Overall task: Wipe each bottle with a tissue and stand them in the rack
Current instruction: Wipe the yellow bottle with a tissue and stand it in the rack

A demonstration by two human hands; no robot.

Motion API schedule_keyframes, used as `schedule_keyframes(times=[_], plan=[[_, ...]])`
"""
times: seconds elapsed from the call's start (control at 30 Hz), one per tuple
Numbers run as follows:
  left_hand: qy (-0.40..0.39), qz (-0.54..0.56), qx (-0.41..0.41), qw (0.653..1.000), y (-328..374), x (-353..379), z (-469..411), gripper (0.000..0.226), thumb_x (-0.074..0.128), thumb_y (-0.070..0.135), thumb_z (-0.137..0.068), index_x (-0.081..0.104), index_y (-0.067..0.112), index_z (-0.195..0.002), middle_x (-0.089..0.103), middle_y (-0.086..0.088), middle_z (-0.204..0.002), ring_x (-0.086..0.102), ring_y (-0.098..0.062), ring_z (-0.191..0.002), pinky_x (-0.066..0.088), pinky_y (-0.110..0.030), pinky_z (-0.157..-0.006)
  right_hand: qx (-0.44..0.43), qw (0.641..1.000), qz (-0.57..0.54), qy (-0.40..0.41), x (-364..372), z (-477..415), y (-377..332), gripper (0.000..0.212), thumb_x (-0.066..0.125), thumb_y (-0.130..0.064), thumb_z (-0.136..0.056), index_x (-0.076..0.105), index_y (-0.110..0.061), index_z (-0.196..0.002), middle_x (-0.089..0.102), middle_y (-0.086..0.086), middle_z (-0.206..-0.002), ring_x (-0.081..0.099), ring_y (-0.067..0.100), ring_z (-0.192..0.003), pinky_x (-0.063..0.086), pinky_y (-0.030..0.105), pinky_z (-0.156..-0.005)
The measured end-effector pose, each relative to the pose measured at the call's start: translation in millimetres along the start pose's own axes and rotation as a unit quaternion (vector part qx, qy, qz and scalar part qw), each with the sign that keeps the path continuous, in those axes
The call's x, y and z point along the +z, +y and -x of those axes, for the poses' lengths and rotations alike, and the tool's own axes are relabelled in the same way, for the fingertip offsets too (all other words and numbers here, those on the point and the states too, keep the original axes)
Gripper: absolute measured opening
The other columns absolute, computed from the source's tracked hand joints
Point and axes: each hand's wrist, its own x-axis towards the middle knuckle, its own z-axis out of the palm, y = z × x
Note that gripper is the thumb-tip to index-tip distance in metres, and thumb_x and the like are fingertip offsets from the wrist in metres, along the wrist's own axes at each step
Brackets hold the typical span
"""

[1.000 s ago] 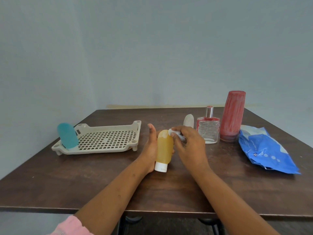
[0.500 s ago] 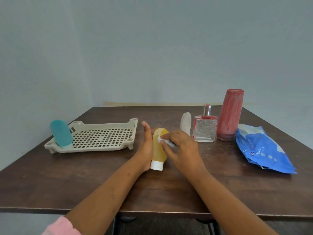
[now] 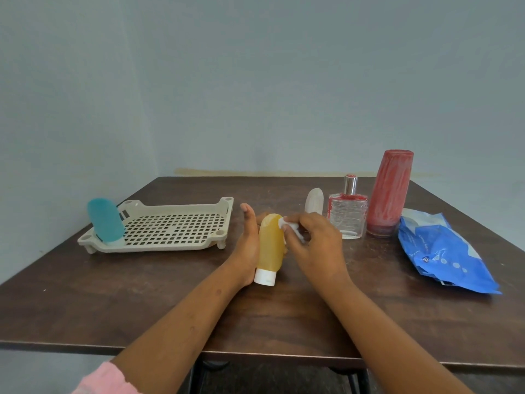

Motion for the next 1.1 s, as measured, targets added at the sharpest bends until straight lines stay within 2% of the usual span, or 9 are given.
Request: schedule_keyframes(times=[0.1,0.23,0.47,0.57,0.67,0.83,0.9,0.97,1.1], plan=[[0.003,0.005,0.027,1.0,-2,1,-2,0.074,0.004,0.064,-0.093,0.061,0.019,-0.082,0.068,0.005,-0.06,0.066,-0.007,-0.064,0.052,-0.024,-0.065,-0.056,0.998,-0.005,-0.013,2,4,-5,0.009,0.064,-0.02,-0.087,0.069,-0.014,-0.092,0.063,-0.004,-0.085,0.056,0.005,-0.078,0.042,0.012,-0.067],[-0.006,0.011,0.043,0.999,-3,1,-2,0.074,0.004,0.064,-0.093,0.062,0.019,-0.079,0.067,0.004,-0.062,0.065,-0.01,-0.069,0.051,-0.028,-0.071,-0.099,0.994,0.028,-0.022,6,-2,-9,0.013,0.062,-0.016,-0.086,0.069,-0.013,-0.096,0.062,-0.001,-0.09,0.054,0.006,-0.082,0.04,0.013,-0.071],[-0.035,0.026,0.028,0.999,-1,3,-1,0.078,0.0,0.064,-0.092,0.066,0.023,-0.088,0.071,0.0,-0.066,0.068,-0.011,-0.062,0.054,-0.027,-0.059,0.024,1.0,0.003,0.0,4,-12,-8,0.014,0.062,-0.022,-0.089,0.07,-0.016,-0.098,0.065,-0.003,-0.09,0.052,-0.001,-0.077,0.034,0.0,-0.07],[-0.021,0.025,0.04,0.999,-3,2,-3,0.077,0.001,0.065,-0.092,0.063,0.02,-0.086,0.07,0.003,-0.065,0.067,-0.011,-0.066,0.053,-0.024,-0.06,0.02,1.0,-0.003,0.0,3,-3,-10,0.012,0.063,-0.02,-0.088,0.07,-0.015,-0.096,0.062,-0.004,-0.085,0.054,0.0,-0.075,0.038,0.004,-0.066],[-0.013,0.043,0.034,0.998,-4,1,-4,0.077,0.004,0.064,-0.093,0.062,0.017,-0.075,0.068,0.003,-0.06,0.067,-0.008,-0.061,0.051,-0.027,-0.067,-0.048,0.998,0.003,-0.03,3,2,-15,0.013,0.063,-0.018,-0.086,0.071,-0.014,-0.096,0.062,-0.001,-0.087,0.055,0.006,-0.077,0.042,0.011,-0.07],[-0.025,0.06,0.033,0.997,-3,3,0,0.075,0.005,0.062,-0.095,0.056,0.01,-0.076,0.064,-0.002,-0.062,0.066,-0.009,-0.059,0.054,-0.021,-0.058,-0.141,0.986,0.062,-0.066,8,-5,-25,0.02,0.054,-0.019,-0.086,0.07,-0.01,-0.093,0.061,0.001,-0.085,0.057,0.014,-0.079,0.046,0.023,-0.07],[-0.013,0.041,0.036,0.998,-2,6,2,0.073,0.005,0.057,-0.097,0.057,0.01,-0.074,0.065,0.003,-0.052,0.065,-0.004,-0.051,0.053,-0.017,-0.051,-0.151,0.981,0.099,-0.065,9,-12,-29,0.021,0.051,-0.019,-0.088,0.069,-0.008,-0.091,0.06,0.004,-0.083,0.058,0.02,-0.076,0.049,0.03,-0.066],[-0.016,0.037,0.028,0.999,0,6,3,0.075,0.004,0.059,-0.095,0.059,0.013,-0.077,0.067,0.004,-0.053,0.067,-0.004,-0.054,0.054,-0.021,-0.057,-0.152,0.976,0.139,-0.074,9,-18,-32,0.018,0.052,-0.013,-0.09,0.068,-0.003,-0.089,0.06,0.01,-0.082,0.057,0.027,-0.074,0.051,0.038,-0.064],[-0.003,0.03,0.009,1.0,1,4,1,0.084,-0.001,0.066,-0.09,0.064,0.014,-0.076,0.067,0.002,-0.056,0.066,-0.008,-0.057,0.052,-0.022,-0.058,-0.109,0.985,0.13,-0.038,7,-23,-25,0.011,0.06,-0.01,-0.086,0.069,-0.004,-0.085,0.058,0.008,-0.077,0.057,0.023,-0.066,0.049,0.031,-0.059]])
